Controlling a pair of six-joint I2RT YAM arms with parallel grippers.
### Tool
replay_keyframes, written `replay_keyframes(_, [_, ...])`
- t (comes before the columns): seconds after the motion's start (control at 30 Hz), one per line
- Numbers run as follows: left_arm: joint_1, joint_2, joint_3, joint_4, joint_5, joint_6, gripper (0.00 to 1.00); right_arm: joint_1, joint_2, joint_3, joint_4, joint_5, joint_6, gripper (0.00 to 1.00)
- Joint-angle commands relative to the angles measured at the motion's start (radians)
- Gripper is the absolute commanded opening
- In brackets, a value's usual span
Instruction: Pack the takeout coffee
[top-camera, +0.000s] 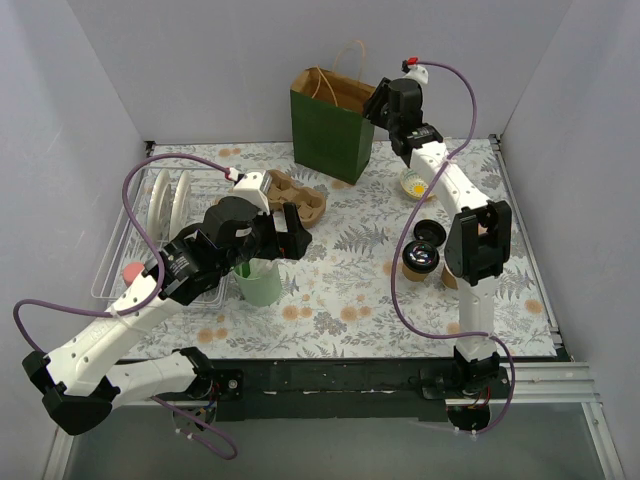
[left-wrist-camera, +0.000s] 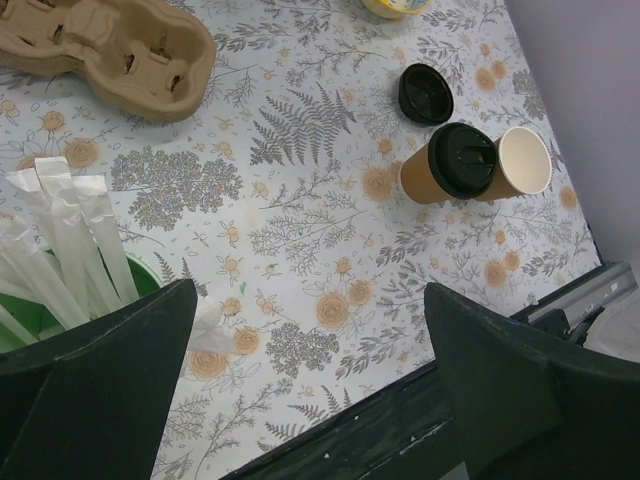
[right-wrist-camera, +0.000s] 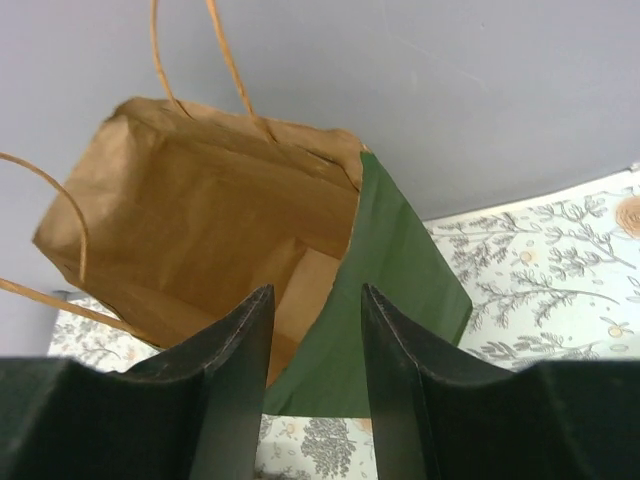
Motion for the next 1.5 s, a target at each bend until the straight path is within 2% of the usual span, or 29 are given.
replay_keyframes(0.0, [0.003,-0.033,0.005,-0.009,-0.003,-0.006,0.98,0.028,0.002,0.061,-0.041,0.101,-0.023,0.44])
replay_keyframes(0.03, [0.003,-0.041,0.008,-0.011,-0.005,-0.007,0.98,0.03,0.003,0.061,-0.041,0.099,-0.026,0.38])
replay_keyframes(0.1, [0.003,-0.047,0.009,-0.015,-0.011,-0.009,0.98,0.033,0.006,0.064,-0.044,0.087,-0.031,0.32])
replay_keyframes(0.13, [0.003,-0.055,0.009,-0.017,-0.016,-0.007,0.98,0.032,0.005,0.066,-0.047,0.085,-0.032,0.23])
replay_keyframes(0.2, [0.003,-0.061,0.012,-0.022,-0.026,-0.003,0.98,0.033,-0.001,0.066,-0.058,0.082,-0.038,0.12])
replay_keyframes(0.23, [0.003,-0.062,0.014,-0.023,-0.032,0.002,0.98,0.033,-0.012,0.066,-0.062,0.081,-0.041,0.03])
replay_keyframes(0.27, [0.003,-0.062,0.019,-0.028,-0.042,0.003,0.98,0.035,-0.02,0.063,-0.067,0.076,-0.047,0.01])
replay_keyframes(0.43, [0.003,-0.036,0.046,-0.032,-0.152,0.039,0.98,0.035,-0.11,0.037,-0.134,0.07,-0.09,0.01])
replay_keyframes(0.6, [0.004,0.097,0.161,-0.106,-0.252,0.016,0.97,0.032,-0.259,-0.178,-0.094,0.045,-0.113,0.01])
replay_keyframes(0.73, [0.018,0.165,0.218,-0.101,-0.321,0.011,0.97,0.027,-0.372,-0.287,-0.101,0.049,-0.141,0.01])
replay_keyframes(0.93, [0.188,0.26,0.294,-0.012,-0.207,0.016,0.93,0.019,-0.501,-0.457,-0.067,0.026,-0.187,0.01])
replay_keyframes(1.17, [0.213,0.337,0.371,-0.017,-0.197,0.008,0.91,0.007,-0.586,-0.474,-0.102,-0.053,-0.227,0.01])
replay_keyframes(1.47, [0.221,0.317,0.382,-0.04,-0.223,0.066,0.91,0.01,-0.691,-0.454,-0.211,-0.162,-0.175,0.01])
